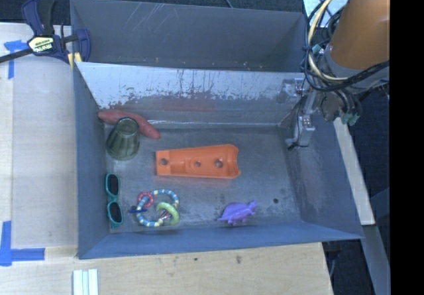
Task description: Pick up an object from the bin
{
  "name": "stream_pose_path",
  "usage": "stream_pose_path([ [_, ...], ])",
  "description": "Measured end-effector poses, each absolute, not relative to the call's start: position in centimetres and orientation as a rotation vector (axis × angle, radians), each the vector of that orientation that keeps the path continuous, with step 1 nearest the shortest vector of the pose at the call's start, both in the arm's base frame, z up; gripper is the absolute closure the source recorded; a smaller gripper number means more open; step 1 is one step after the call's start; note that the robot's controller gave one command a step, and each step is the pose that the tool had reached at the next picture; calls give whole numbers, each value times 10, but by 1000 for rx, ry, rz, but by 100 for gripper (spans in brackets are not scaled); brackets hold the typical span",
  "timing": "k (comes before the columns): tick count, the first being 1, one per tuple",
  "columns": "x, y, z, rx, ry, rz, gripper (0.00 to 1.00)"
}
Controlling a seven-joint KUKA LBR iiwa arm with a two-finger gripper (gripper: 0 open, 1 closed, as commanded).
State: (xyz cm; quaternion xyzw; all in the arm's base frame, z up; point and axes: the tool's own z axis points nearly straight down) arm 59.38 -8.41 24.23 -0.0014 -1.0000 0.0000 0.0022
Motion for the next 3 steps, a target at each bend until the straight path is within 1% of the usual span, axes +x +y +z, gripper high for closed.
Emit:
stream_pose_path([
  [1, 594, -84, 247, -2, -3144, 1, 0],
  [2, 608, -56, 202, -78, -3150, 3, 0],
  [3, 595, -39, 162, 95, -3143, 0, 0],
])
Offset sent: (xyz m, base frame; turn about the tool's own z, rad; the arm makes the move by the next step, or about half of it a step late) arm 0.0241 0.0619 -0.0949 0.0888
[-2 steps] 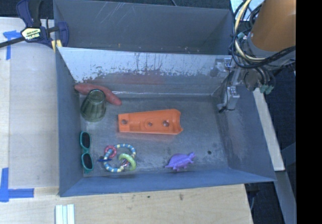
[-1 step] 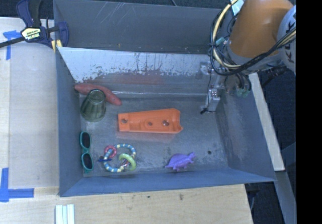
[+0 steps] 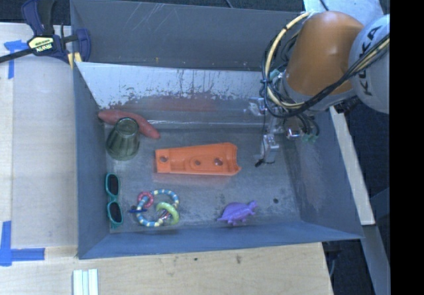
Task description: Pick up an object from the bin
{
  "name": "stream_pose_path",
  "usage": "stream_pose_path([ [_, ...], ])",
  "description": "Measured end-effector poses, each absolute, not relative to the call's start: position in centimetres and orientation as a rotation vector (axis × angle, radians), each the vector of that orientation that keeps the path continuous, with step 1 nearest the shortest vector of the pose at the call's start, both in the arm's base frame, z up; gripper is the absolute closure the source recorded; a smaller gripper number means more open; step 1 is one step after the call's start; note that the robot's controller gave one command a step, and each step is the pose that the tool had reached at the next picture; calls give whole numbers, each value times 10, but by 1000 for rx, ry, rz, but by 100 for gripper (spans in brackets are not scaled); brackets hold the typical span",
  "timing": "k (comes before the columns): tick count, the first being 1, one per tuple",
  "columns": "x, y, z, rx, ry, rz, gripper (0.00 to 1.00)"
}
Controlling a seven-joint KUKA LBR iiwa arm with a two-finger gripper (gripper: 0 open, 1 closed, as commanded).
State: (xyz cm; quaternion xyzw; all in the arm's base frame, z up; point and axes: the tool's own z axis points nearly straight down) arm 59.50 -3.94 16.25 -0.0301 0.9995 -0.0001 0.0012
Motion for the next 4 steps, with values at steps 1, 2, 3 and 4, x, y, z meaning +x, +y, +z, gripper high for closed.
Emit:
stream_pose_path([
  [1, 592, -31, 146, -451, 3105, -4, 0],
  [2, 612, 3, 101, -303, 3113, -5, 0],
  [3, 610, 27, 73, -440, 3102, -5, 100],
  [4, 610, 27, 73, -440, 3102, -5, 100],
])
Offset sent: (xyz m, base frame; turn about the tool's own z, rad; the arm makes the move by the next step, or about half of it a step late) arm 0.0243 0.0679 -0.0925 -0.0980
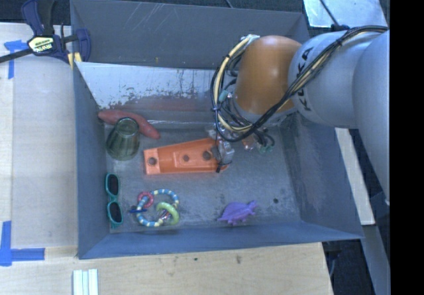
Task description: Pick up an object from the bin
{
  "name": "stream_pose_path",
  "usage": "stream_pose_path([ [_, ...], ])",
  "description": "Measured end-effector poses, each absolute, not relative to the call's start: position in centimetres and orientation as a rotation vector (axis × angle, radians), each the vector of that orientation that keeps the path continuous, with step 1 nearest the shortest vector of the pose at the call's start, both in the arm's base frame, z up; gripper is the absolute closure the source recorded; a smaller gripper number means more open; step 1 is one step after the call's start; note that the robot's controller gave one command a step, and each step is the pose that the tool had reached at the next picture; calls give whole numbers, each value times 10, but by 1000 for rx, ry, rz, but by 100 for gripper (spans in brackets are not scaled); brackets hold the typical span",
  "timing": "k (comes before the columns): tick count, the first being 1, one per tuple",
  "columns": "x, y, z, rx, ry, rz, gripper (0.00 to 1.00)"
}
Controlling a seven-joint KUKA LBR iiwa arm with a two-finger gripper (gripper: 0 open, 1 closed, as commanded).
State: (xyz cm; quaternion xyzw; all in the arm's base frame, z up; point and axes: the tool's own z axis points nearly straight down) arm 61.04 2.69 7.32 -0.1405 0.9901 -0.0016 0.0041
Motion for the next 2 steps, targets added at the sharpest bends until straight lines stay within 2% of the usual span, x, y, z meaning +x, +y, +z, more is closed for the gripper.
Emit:
stream_pose_path([
  [1, 617, 21, 187, -430, 3100, -5, 100],
  [2, 617, 21, 187, -430, 3100, -5, 100],
])
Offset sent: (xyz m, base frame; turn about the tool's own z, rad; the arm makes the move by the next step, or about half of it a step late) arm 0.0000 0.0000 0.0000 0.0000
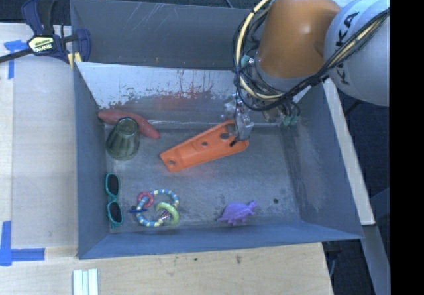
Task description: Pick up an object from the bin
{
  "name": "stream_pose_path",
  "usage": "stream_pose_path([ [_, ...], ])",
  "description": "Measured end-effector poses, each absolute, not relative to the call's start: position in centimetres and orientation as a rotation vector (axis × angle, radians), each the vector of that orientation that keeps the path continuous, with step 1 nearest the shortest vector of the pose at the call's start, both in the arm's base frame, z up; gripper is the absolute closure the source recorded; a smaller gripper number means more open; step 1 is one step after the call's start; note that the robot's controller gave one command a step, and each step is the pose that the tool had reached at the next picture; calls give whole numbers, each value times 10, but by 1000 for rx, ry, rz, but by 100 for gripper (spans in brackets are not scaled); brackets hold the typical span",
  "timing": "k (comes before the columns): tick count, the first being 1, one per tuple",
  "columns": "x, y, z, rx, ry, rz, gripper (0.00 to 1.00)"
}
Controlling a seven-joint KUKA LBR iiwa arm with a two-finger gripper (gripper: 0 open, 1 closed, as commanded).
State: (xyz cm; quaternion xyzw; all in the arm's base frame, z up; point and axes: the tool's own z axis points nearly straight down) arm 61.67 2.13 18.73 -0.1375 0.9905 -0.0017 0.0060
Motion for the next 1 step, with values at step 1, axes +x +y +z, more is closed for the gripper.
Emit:
stream_pose_path([
  [1, 614, 22, 231, -397, 3110, -3, 100],
])
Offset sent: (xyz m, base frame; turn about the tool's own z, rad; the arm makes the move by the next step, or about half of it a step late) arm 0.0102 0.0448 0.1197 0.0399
